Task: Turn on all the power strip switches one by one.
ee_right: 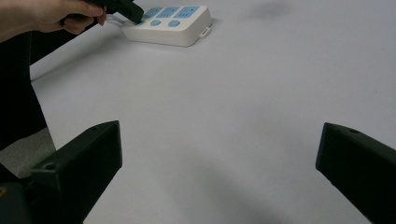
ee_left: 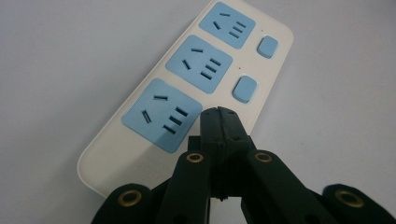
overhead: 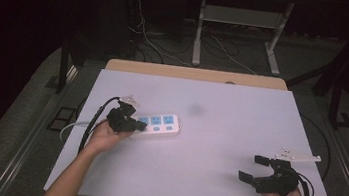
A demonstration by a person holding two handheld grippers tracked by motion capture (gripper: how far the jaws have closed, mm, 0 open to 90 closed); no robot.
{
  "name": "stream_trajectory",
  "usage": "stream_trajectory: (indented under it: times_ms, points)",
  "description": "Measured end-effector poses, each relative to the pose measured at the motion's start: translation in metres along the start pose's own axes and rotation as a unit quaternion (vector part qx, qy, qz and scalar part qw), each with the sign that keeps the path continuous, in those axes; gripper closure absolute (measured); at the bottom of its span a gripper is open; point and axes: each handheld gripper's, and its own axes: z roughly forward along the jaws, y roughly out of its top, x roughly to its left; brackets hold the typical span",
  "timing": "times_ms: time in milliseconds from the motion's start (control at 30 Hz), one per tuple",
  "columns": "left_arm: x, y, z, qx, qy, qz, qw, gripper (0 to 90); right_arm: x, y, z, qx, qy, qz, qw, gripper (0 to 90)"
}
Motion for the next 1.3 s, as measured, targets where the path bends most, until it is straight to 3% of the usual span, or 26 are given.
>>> stream_trajectory:
  times_ms: [467,700,1300]
  points:
    - [0.001,0.000,0.000,0.000,0.000,-0.011,0.9999,90.0,-0.002,0.000,-0.004,-0.009,-0.002,0.006,0.9999,0.4]
    - [0.004,-0.009,-0.001,-0.033,-0.017,-0.037,0.9986,89.9,-0.004,-0.001,-0.005,-0.012,-0.003,0.010,0.9999,0.4]
    - [0.001,0.001,-0.011,-0.025,-0.013,-0.010,0.9996,89.8,-0.005,-0.001,-0.004,-0.008,-0.003,0.013,0.9999,0.4]
